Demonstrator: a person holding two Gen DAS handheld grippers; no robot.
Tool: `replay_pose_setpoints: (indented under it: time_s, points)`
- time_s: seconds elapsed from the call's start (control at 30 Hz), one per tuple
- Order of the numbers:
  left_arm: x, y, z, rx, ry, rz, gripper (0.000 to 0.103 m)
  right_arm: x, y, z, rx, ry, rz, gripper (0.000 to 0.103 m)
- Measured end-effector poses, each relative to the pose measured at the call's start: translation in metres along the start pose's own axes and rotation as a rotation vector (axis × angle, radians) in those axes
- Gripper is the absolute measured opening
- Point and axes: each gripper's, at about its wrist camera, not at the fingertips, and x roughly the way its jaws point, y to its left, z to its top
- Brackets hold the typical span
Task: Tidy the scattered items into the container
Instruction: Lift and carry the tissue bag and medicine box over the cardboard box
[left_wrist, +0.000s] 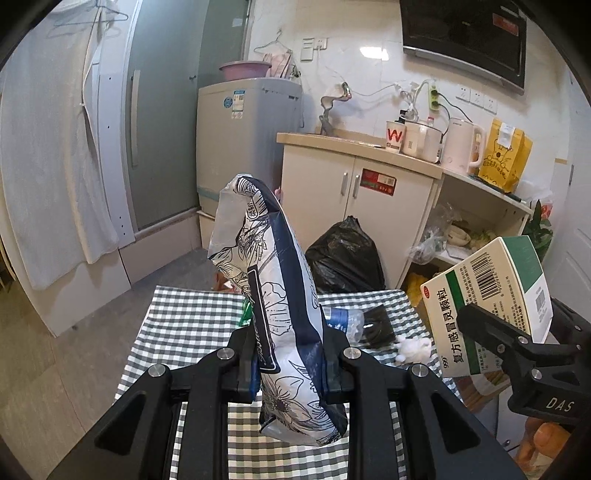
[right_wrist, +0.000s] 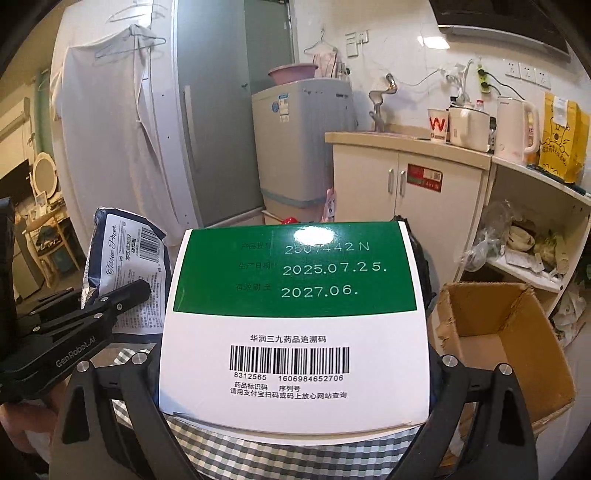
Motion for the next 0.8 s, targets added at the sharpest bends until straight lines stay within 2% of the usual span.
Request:
replay_pose_setpoints:
  time_s: [0.3,0.8]
  points:
    - [0.005,-0.027,0.009,0.015,-0.026,-0.004,0.023,-0.014,-0.026,0.002,0.022,-0.029,-0.046,0.095]
    - [0.028,-0.085,0.023,0.066,-0.014,-0.046,0.023,-0.021,-0.085,0.009,0.068,-0.048,-0.137,0.095]
